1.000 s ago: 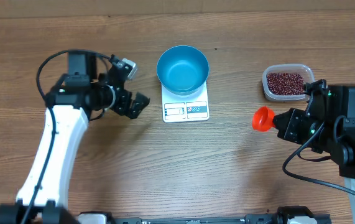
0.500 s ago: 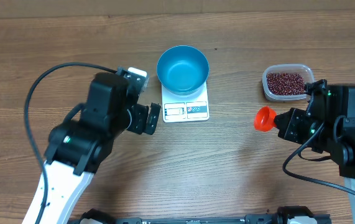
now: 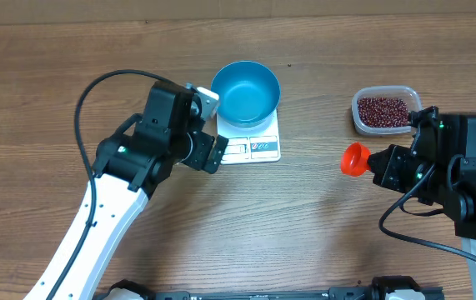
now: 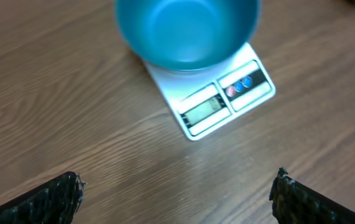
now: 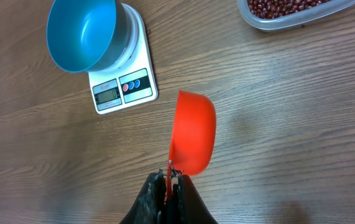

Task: Scoop item into bowl and weigh 150g on scale
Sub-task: 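Move the left gripper forward to rest beside the scale's left edge, then lower the red scoop with the right gripper into the bean container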

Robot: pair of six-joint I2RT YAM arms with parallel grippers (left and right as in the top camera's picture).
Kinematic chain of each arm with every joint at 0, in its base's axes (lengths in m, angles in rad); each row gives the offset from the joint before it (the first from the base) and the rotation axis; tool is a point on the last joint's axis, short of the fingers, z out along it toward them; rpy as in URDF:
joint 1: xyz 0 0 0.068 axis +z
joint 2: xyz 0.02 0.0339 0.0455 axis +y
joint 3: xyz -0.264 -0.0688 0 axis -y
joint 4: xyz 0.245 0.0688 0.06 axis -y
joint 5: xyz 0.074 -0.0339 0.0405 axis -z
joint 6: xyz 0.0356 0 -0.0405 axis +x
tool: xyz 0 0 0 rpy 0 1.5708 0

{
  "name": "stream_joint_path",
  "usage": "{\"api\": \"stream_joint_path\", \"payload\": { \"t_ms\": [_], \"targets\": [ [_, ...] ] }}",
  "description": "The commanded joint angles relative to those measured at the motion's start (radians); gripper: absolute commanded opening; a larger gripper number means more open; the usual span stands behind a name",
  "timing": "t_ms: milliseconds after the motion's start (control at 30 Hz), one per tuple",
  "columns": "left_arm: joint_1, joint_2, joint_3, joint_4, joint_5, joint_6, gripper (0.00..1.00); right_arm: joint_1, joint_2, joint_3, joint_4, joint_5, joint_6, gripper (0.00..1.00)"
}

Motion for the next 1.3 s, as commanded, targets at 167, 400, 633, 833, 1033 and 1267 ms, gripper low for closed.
{"api": "stream_joint_path", "payload": {
  "t_ms": [167,400,633,833,1033,1267],
  "targets": [
    [-0.006,0.028,0.001,0.005,0.063,0.055,1.00,-0.003,-0.005,0.019,0.005,0.011,-0.008,0.04],
    [-0.006,0.028,0.001,0.005,0.063,0.055,1.00,-0.003,-0.005,0.019,0.005,0.011,-0.008,0.04],
    [-0.006,0.028,0.001,0.005,0.063,0.055,1.00,-0.003,-0.005,0.019,0.005,0.011,-0.008,0.04],
    [-0.006,0.028,0.001,0.005,0.063,0.055,1.00,-0.003,-0.002,0.019,0.004,0.011,-0.008,0.04],
    [-0.006,0.028,0.001,0.005,0.063,0.055,0.99,-0.005,0.062,0.042,-0.024,0.026,-0.035,0.04],
    [-0.006,0.028,0.001,0.005,0.063,0.055,0.99,-0.106,0.332,0.367,-0.141,0.045,-0.144,0.04]
  ]
}}
